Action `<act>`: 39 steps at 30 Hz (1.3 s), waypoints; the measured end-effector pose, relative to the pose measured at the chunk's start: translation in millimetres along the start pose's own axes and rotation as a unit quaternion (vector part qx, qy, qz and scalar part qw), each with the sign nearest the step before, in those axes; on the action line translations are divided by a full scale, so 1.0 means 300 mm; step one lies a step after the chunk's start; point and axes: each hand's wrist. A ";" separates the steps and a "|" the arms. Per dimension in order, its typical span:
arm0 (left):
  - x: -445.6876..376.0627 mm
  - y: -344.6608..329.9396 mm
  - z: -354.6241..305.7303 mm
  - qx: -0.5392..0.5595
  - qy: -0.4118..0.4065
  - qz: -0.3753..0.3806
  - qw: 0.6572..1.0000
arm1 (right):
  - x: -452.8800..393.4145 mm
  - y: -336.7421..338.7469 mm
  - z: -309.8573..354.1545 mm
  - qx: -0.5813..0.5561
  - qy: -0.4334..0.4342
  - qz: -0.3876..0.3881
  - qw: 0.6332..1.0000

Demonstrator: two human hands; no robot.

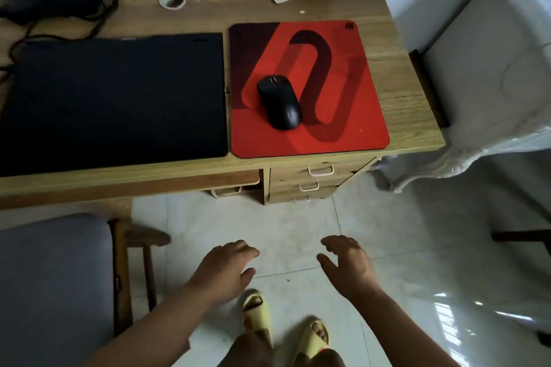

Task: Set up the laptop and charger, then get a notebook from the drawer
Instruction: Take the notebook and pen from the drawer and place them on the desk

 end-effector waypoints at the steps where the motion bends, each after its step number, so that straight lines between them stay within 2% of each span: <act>1: -0.008 -0.044 0.019 -0.002 0.005 0.000 1.000 | -0.018 -0.037 -0.036 -0.002 -0.001 0.004 1.000; 10: -0.287 -0.584 0.201 0.008 0.017 -0.081 0.997 | -0.250 -0.501 -0.474 -0.028 -0.028 -0.006 0.999; 13: -0.415 -0.739 0.255 0.017 0.014 -0.144 0.989 | -0.390 -0.641 -0.545 -0.043 0.027 -0.068 0.996; 16: -0.528 -0.861 0.290 0.027 -0.003 -0.213 0.977 | -0.528 -0.753 -0.553 -0.052 0.119 -0.158 0.979; 19: -0.596 -0.931 0.321 0.026 -0.029 -0.254 0.966 | -0.621 -0.847 -0.549 -0.008 0.189 -0.214 0.958; 23: -0.602 -0.977 0.379 0.006 -0.033 -0.292 0.956 | -0.668 -0.932 -0.565 0.020 0.211 -0.238 0.948; 28: -0.538 -0.951 0.402 -0.011 0.006 -0.301 0.954 | -0.653 -0.931 -0.552 -0.005 0.172 -0.233 0.957; 39: -0.463 -0.797 0.284 -0.022 -0.028 -0.388 0.921 | -0.379 -0.897 -0.635 -0.047 0.165 -0.200 0.965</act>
Point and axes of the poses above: each hand's wrist, its own x-axis away from the middle knuckle, its own y-axis out of the back of the hand, z = x × y, and after that the axes turned 14 degrees about -z, right-handed
